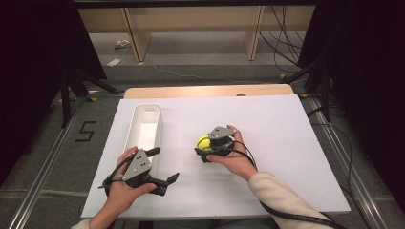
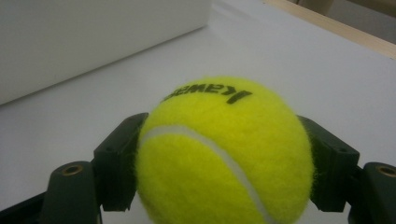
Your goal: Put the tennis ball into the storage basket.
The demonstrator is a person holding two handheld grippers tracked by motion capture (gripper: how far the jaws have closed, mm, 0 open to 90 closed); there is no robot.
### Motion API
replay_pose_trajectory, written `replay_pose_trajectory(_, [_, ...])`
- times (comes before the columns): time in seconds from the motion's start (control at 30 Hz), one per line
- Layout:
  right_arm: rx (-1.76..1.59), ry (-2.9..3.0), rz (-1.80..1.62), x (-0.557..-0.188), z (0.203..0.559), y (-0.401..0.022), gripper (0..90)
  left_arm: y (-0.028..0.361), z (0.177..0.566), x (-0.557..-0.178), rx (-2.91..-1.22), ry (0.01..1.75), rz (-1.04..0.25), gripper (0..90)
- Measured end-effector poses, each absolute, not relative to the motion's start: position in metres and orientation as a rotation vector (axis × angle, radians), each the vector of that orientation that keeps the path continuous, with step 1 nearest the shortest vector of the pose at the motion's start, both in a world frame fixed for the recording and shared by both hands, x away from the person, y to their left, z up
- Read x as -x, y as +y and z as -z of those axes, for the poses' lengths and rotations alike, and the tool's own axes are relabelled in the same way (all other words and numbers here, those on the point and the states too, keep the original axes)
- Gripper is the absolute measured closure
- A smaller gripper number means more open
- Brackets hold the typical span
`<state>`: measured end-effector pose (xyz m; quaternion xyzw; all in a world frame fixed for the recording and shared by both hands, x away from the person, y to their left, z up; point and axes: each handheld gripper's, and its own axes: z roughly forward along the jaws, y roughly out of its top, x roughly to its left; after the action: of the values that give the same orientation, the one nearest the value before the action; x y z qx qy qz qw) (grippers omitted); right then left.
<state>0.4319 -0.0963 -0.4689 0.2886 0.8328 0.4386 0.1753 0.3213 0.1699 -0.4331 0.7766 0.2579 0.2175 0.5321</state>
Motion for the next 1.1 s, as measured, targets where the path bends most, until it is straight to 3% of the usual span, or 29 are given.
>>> replay_pose_trajectory(1.1, [-0.823,2.298,-1.293,-0.433,0.453,-0.099,26.2,0.170,0.432,-0.321,-1.851,0.612,-0.525,0.0])
